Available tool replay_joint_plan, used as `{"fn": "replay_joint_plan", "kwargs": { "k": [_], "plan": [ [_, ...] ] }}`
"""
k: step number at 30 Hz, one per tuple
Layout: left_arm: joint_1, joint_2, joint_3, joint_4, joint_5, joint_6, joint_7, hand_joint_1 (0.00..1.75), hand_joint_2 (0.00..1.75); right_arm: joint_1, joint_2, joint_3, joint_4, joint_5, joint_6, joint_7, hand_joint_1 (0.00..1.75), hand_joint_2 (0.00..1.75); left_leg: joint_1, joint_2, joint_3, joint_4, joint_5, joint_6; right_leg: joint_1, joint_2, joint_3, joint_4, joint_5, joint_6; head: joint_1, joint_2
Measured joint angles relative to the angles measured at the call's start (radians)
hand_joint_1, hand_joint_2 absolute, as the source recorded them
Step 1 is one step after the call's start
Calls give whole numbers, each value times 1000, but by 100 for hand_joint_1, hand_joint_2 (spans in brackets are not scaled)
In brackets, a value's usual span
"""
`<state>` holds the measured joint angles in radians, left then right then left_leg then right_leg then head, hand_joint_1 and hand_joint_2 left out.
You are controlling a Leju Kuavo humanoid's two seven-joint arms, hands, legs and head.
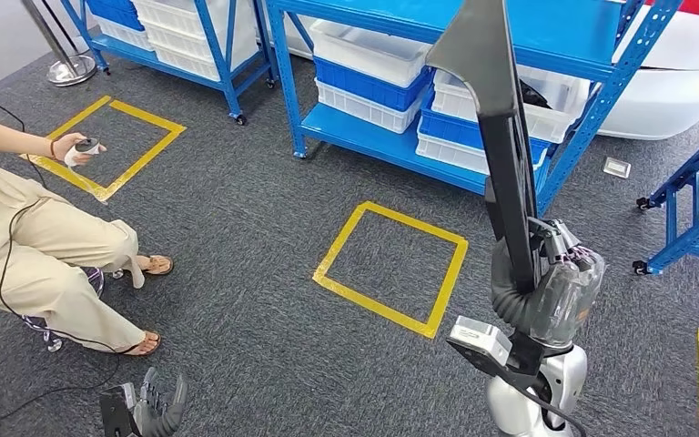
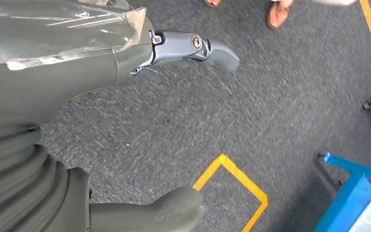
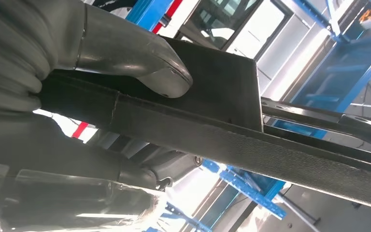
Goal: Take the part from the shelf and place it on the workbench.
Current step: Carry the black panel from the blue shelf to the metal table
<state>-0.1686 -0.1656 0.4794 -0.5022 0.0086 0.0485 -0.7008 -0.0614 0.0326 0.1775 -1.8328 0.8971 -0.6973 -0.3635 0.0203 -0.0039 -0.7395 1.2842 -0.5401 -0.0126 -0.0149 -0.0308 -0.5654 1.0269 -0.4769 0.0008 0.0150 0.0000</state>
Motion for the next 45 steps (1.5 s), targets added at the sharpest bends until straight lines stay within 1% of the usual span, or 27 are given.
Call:
{"fn": "replay_joint_plan", "kwargs": {
  "k": [2,4,5,7,8,10,12,14,15,16,18,20,22,24,25,27,28,29,30,31,33,35,36,39,41,43,45],
  "plan": [
    [0,0,0,-1,0,-4,0,0,175,2,1,-2,-5,4,0,2,175,175,-4,20,65,-122,59,12,3,-13,1,0,-1,0,0,0],
    [-3,0,0,-1,1,-7,0,0,175,10,1,-6,-19,6,0,2,175,175,-13,42,118,-226,92,23,10,-26,0,0,-2,3,1,0],
    [-4,0,0,-1,1,-7,0,0,175,17,1,-7,-26,4,0,0,175,175,-18,45,125,-244,93,27,13,-32,-1,0,-3,5,1,0],
    [-3,2,0,-2,1,-8,0,0,175,32,1,-9,-38,-4,0,-9,175,175,-22,30,125,-253,95,34,17,-45,3,-2,-5,12,1,0],
    [-2,2,1,-3,2,-8,0,0,175,39,0,-10,-43,-10,0,-14,175,175,-21,23,128,-259,100,40,17,-43,0,5,-10,15,1,0],
    [0,2,1,-8,4,-10,0,0,175,48,0,-12,-50,-22,0,-24,175,175,-15,9,137,-273,109,51,17,-16,-24,65,-42,15,2,0],
    [2,1,3,-13,8,-15,0,0,175,54,-1,-13,-52,-29,0,-28,175,175,-14,-6,137,-275,112,55,14,14,-79,185,-95,10,4,0],
    [9,1,4,-14,11,-21,0,0,175,62,-3,-15,-52,-27,0,-27,175,175,-15,-24,135,-275,113,57,13,22,-120,268,-122,14,4,0],
    [13,1,5,-15,12,-24,0,0,175,65,-4,-16,-53,-23,0,-26,175,175,-16,-34,135,-274,114,57,13,24,-115,255,-111,21,4,0],
    [17,1,6,-16,12,-26,0,0,175,68,-4,-18,-54,-20,0,-25,175,175,-16,-44,135,-273,114,56,12,27,-90,204,-86,29,4,0],
    [21,0,10,-20,12,-28,0,0,175,72,-6,-22,-60,-23,0,-24,175,175,-18,-63,135,-270,115,53,10,48,-21,61,-30,38,4,0],
    [23,-1,18,-26,11,-29,0,0,175,74,-12,-23,-64,-38,0,-24,175,175,-21,-77,130,-268,117,45,10,62,13,-9,-7,31,3,0],
    [29,-1,27,-33,10,-30,0,0,175,66,-19,-23,-64,-53,0,-22,175,175,-19,-85,124,-268,121,35,11,54,15,-15,-1,18,3,0],
    [35,0,35,-40,10,-30,0,0,175,46,-25,-22,-59,-64,0,-16,175,175,-15,-68,112,-249,110,26,5,43,16,-20,6,5,2,0],
    [36,0,39,-43,10,-29,0,0,175,36,-28,-21,-56,-67,0,-14,175,175,-13,-50,96,-216,89,21,2,37,17,-23,8,-2,0,0],
    [37,0,45,-46,9,-29,0,0,175,22,-31,-21,-50,-71,0,-10,175,175,-8,-15,39,-97,26,10,2,20,17,-24,8,-9,-4,0],
    [39,-1,47,-47,9,-29,0,0,175,16,-33,-20,-45,-72,0,-8,175,175,-5,-8,7,-34,0,4,3,11,16,-24,8,-11,-5,0],
    [41,-1,49,-47,9,-29,0,0,175,9,-34,-18,-40,-73,0,-4,175,175,-2,-4,-14,6,-11,0,3,2,15,-24,7,-11,-5,0],
    [43,-1,50,-47,9,-29,0,0,175,0,-35,-16,-34,-73,0,0,175,175,0,-2,-20,17,-7,-3,3,-5,15,-24,7,-11,-5,0],
    [45,-1,52,-48,9,-29,0,0,175,-8,-35,-14,-29,-74,0,4,175,175,2,1,-11,-1,9,-5,3,-12,14,-24,7,-11,-5,0],
    [46,-1,54,-51,8,-27,0,0,175,-27,-35,-9,-21,-70,0,15,175,175,4,26,55,-119,64,-4,4,-25,16,-23,6,-9,-6,0],
    [44,-1,56,-54,5,-26,0,0,175,-49,-35,-3,-11,-61,0,28,175,175,0,56,115,-231,99,2,10,-37,17,-22,2,-2,-5,0],
    [43,-1,57,-55,4,-26,0,0,175,-60,-34,0,-7,-56,0,35,175,175,-3,62,126,-253,103,6,14,-43,17,-22,1,3,-4,0],
    [44,-2,62,-55,2,-25,-1,0,175,-80,-32,6,9,-49,0,44,175,175,-9,34,125,-262,107,25,17,-60,17,-22,-4,19,-1,0],
    [45,-2,68,-56,3,-25,-1,0,175,-89,-31,7,19,-52,0,45,175,175,-8,17,128,-271,113,40,14,-33,1,19,-29,24,0,0],
    [44,-3,73,-58,4,-25,-1,0,175,-93,-31,8,27,-54,0,46,175,175,-8,0,130,-274,116,50,10,8,-54,137,-82,16,2,0],
    [45,-2,76,-60,4,-25,-1,0,175,-93,-31,8,37,-54,0,46,175,175,-10,-21,129,-274,116,54,9,21,-118,258,-121,13,4,0]
  ]
}}
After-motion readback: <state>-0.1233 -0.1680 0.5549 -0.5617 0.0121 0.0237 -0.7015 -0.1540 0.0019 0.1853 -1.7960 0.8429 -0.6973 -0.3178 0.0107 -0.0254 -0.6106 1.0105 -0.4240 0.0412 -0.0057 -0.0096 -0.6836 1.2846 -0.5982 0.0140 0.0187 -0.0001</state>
